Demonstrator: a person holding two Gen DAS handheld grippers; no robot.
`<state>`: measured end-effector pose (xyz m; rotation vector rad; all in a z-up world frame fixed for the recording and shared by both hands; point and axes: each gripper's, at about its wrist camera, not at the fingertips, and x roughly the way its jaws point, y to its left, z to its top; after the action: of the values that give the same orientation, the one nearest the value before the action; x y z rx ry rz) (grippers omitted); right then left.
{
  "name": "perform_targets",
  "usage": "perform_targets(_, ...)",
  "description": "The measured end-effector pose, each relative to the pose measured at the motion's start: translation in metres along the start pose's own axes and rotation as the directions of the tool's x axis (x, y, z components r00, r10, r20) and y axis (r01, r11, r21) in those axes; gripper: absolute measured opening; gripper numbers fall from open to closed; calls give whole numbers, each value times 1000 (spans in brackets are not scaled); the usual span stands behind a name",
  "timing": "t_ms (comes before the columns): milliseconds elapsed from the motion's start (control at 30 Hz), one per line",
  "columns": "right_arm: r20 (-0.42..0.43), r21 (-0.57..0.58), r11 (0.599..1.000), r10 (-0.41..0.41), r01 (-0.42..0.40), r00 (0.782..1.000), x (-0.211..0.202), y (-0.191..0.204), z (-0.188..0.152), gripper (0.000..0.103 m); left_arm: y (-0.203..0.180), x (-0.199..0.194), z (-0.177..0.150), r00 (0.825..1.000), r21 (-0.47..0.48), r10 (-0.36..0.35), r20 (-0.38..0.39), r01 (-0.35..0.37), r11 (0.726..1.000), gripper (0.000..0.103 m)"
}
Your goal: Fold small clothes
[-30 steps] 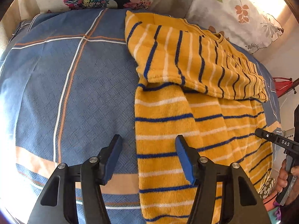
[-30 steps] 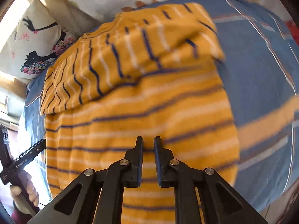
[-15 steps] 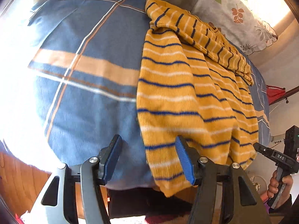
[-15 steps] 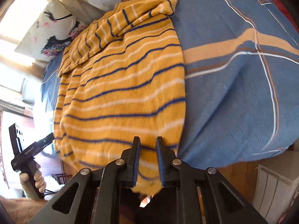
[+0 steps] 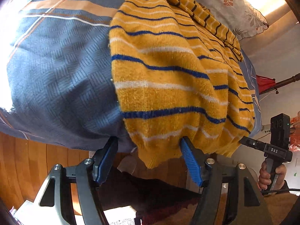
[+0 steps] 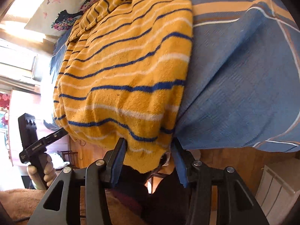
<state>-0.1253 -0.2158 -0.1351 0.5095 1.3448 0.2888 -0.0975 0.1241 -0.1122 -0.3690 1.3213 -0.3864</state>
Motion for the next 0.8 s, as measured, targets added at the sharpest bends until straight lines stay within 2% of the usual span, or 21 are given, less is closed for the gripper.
perform_targets(133,-36,-35,999,17,-18,999,16,8,3,54,1,11,-4,999,-51,-41,-11,41,998,66)
perform_targets(167,-39,-42,999,22,-24,999,19,9,4,54,4,12,-4,997,-82,-75,-16,73,994,48)
perform_targets(200,-50,-46,998,33,-35,998,21,10,4,44,9,14,-6,991,-127,-130,-32,125,984,19)
perform_targets(233,-65,-48,998,48,-51,997,24,12,3,31,12,15,-8,987,-166,-156,-45,147,975,10)
perform_targets(267,-90,-48,996,77,-81,993,24,13,2,14,14,11,-10,986,-185,-161,-42,151,971,10)
perform_targets(300,-106,-51,993,98,-104,990,23,14,-1,12,12,4,-13,988,-185,-151,-34,142,972,10)
perform_targets(367,-110,-68,990,118,-126,987,14,15,-6,11,4,-9,-15,992,-162,-126,-22,121,979,9)
perform_targets(567,-74,-119,970,202,-210,977,-31,23,-12,10,-25,-64,-9,990,-108,-124,73,132,985,9)
perform_targets(767,16,-192,948,262,-254,965,-80,43,0,10,-46,-109,18,974,-41,-150,171,160,986,9)
perform_targets(800,26,-199,946,268,-258,963,-85,47,5,10,-48,-116,28,970,-33,-158,184,167,985,5)
